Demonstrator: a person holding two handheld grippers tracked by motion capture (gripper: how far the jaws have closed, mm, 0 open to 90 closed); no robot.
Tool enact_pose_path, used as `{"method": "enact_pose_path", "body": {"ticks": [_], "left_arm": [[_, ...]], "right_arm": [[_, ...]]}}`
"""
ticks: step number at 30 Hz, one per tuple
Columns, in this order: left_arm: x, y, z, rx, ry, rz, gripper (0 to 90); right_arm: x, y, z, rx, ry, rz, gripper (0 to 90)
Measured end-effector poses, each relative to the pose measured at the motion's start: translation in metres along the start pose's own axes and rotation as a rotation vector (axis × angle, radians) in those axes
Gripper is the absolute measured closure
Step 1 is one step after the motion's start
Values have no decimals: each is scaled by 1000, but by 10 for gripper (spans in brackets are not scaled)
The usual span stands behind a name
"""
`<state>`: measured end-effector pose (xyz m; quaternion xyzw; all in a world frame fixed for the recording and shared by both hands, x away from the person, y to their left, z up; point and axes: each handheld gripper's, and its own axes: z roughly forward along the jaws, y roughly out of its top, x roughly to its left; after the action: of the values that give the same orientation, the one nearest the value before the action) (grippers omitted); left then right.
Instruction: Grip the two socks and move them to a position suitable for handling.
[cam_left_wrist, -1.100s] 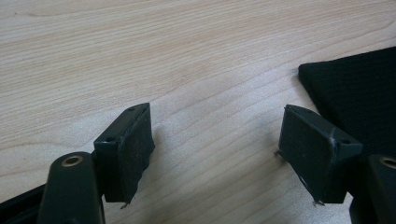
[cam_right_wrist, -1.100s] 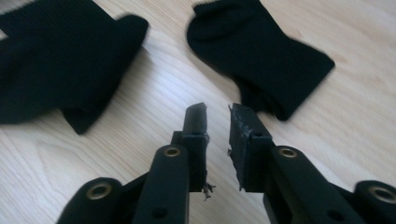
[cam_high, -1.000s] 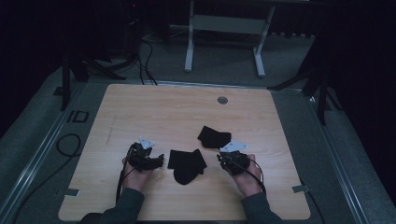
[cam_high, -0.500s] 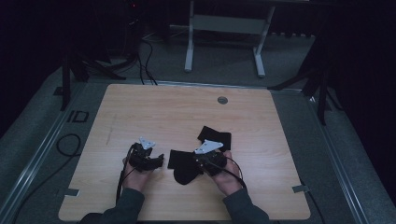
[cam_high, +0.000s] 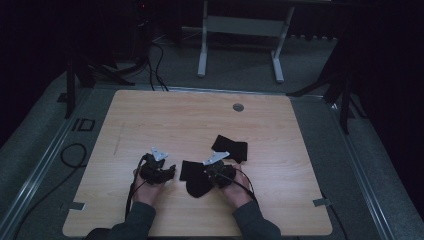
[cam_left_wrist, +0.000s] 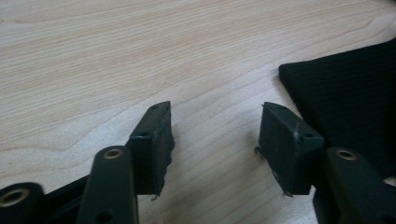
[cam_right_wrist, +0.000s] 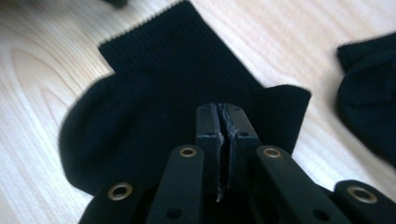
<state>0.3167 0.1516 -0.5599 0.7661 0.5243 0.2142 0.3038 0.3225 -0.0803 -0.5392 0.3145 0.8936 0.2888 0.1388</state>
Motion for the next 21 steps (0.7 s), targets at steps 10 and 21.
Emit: {"method": "enact_pose_path", "body": {"ticks": [10, 21], "left_arm": [[-8, 0, 0, -13, -67, 12, 540], [-29, 1, -4, -67, -146, 125, 663]], "right_arm": [[-1, -7, 2, 13, 11, 7, 865], [4, -14, -2, 6, 40, -2, 873]]}}
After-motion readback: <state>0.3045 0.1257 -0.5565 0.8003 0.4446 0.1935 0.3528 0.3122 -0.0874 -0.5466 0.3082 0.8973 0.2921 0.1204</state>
